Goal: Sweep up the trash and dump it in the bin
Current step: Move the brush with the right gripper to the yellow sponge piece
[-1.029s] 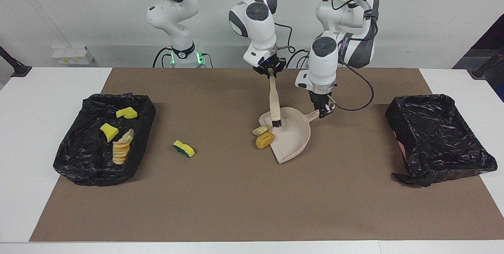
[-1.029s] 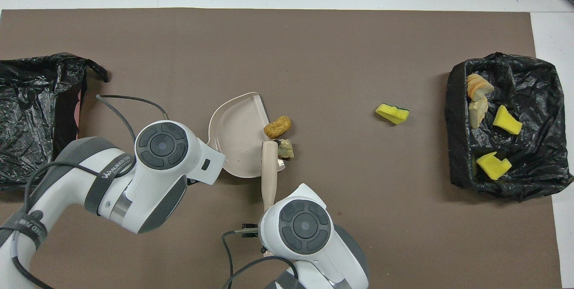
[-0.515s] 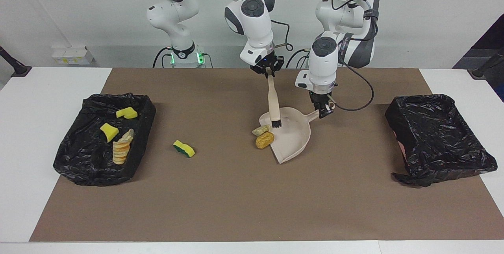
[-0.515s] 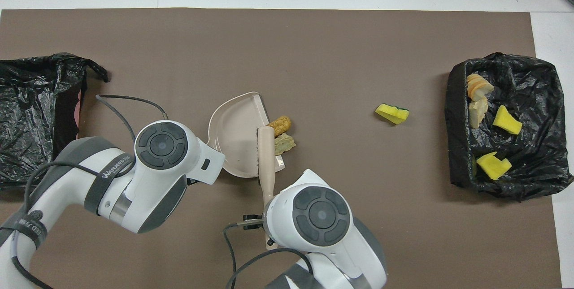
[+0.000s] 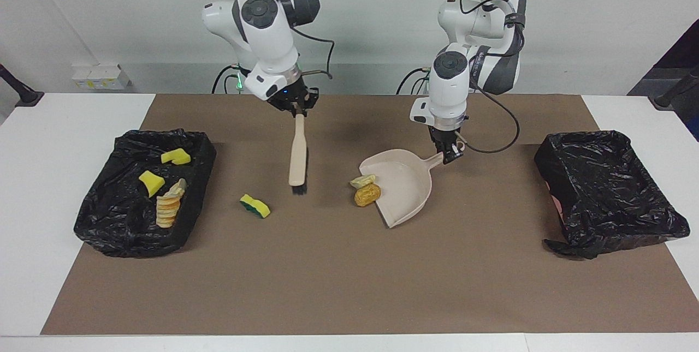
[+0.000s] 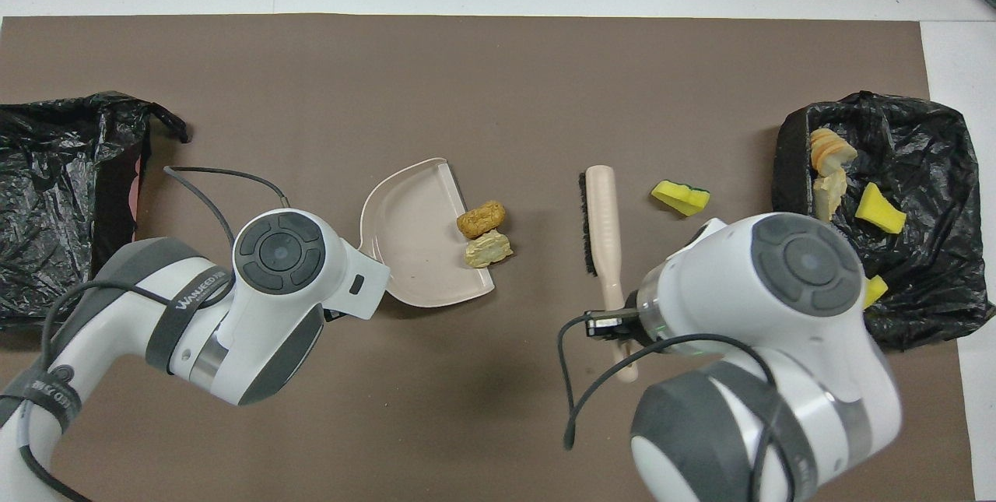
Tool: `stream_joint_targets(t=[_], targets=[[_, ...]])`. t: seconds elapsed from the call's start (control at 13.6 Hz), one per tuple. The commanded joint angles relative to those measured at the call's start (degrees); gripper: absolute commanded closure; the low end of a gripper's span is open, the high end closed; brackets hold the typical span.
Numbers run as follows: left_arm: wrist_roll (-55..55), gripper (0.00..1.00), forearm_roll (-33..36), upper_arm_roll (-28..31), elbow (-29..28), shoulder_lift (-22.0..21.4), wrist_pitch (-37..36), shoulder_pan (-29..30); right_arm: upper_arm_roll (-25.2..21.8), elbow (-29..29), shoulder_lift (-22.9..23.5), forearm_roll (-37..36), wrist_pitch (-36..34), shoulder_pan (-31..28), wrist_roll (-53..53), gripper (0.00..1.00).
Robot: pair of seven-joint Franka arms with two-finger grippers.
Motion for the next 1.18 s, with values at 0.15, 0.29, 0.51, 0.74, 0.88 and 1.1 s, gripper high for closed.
stream_joint_targets(t=[0.15,0.29,0.51,0.74,0.88,1.1], targets=[[-1.9,1.0,1.0,0.6,-1.8,-1.3,1.8,-0.4,1.0,0.6,5.0,-11.1,1.2,-7.7,-6.3,1.0],[-1.9,1.0,1.0,0.6,-1.8,-1.3,1.8,-0.4,1.0,0.6,6.7,-15.9,4.3,-10.2,-9.9,1.0],[-1.9,1.0,1.0,0.7,-1.8,-1.3,1.8,-0.4,0.9,0.6,9.6,-19.7,7.9,-12.5,-11.9,1.0],[-2.1,1.0,1.0,0.7,-1.8,-1.3,1.8,-0.4,1.1,0.0,11.0,-20.5,7.9,-13.1,-11.9,1.0],[-2.2,1.0,1.0,0.7,-1.8,-1.4,1.7,-0.4,1.3,-0.6,10.9,-19.8,6.7,-12.1,-12.0,1.0],[-2.2,1.0,1.0,0.7,-1.8,-1.4,1.7,-0.4,2.0,-0.8,11.7,-12.9,5.4,-9.5,-12.0,1.0]])
